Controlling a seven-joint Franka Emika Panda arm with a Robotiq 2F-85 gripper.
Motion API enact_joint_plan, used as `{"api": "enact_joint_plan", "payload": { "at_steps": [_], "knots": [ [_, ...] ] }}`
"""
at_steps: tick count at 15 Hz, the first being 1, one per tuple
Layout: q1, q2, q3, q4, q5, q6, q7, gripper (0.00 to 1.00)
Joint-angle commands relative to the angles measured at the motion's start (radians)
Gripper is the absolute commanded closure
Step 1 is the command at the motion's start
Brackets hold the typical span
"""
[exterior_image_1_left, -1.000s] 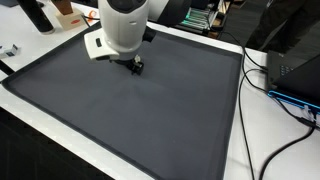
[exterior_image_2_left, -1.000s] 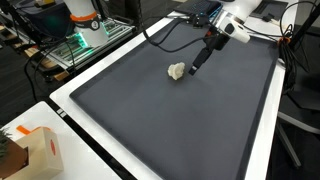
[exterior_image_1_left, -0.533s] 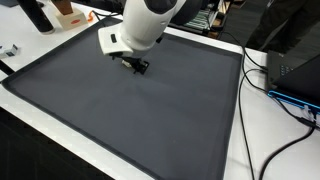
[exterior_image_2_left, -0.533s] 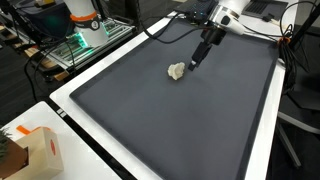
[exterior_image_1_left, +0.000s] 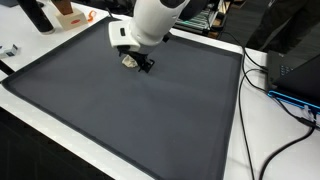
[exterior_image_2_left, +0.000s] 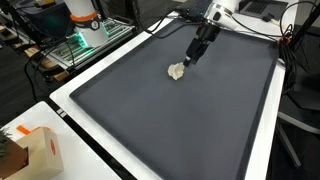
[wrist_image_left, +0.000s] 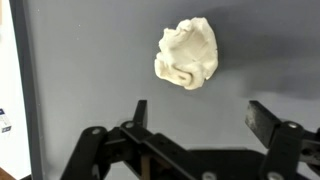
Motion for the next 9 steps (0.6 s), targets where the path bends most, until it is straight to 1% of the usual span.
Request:
{"api": "enact_joint_plan", "payload": {
  "at_steps": [1, 9],
  "knots": [
    [0.011, -0.048, 0.002, -0.072, -0.016, 0.016, 0.056, 0.00],
    [0.019, -0.072, 0.011, -0.105, -0.019, 0.020, 0.150, 0.00]
  ]
}}
